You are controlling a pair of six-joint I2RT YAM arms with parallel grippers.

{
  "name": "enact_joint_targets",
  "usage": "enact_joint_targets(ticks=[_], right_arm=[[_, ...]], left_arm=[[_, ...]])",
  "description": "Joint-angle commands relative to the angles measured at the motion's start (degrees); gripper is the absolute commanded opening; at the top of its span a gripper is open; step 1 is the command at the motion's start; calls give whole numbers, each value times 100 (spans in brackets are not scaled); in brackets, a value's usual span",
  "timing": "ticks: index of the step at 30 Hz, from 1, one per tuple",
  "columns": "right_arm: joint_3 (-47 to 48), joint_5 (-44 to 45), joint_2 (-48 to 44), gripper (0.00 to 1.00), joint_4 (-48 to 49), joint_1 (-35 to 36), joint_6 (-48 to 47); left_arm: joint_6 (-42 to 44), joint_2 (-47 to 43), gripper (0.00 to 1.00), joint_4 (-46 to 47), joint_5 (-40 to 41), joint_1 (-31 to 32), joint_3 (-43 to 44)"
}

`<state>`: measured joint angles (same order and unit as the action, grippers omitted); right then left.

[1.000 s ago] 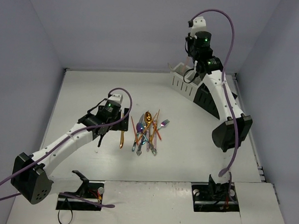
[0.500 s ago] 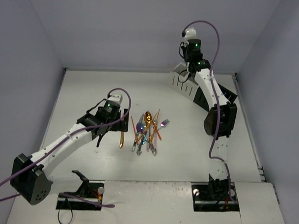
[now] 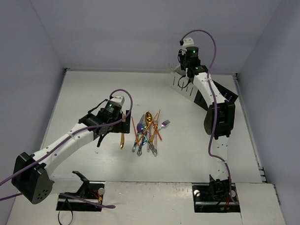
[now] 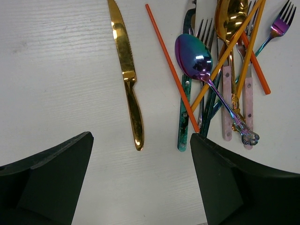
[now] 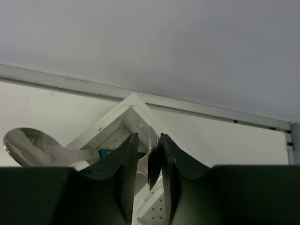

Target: Sort the eating utensils into containers

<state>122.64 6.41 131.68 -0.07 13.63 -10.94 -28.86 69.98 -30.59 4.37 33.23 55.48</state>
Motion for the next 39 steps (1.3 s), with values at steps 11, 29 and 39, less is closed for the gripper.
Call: enact_joint_targets(ticks=[11,29,39], right_arm=[[-960,-75,-2022,73,508,-71,198],[-5086,475,-6579,88,314,-70,1368],[-6249,258,-7878,88,-244,-71,1655]], left_arm=[[-734,388,79,289,-420,-2,300],[-2574,2110,59,237,-59,1090,1169],[-3298,3098,42,0,57,1405,1816]])
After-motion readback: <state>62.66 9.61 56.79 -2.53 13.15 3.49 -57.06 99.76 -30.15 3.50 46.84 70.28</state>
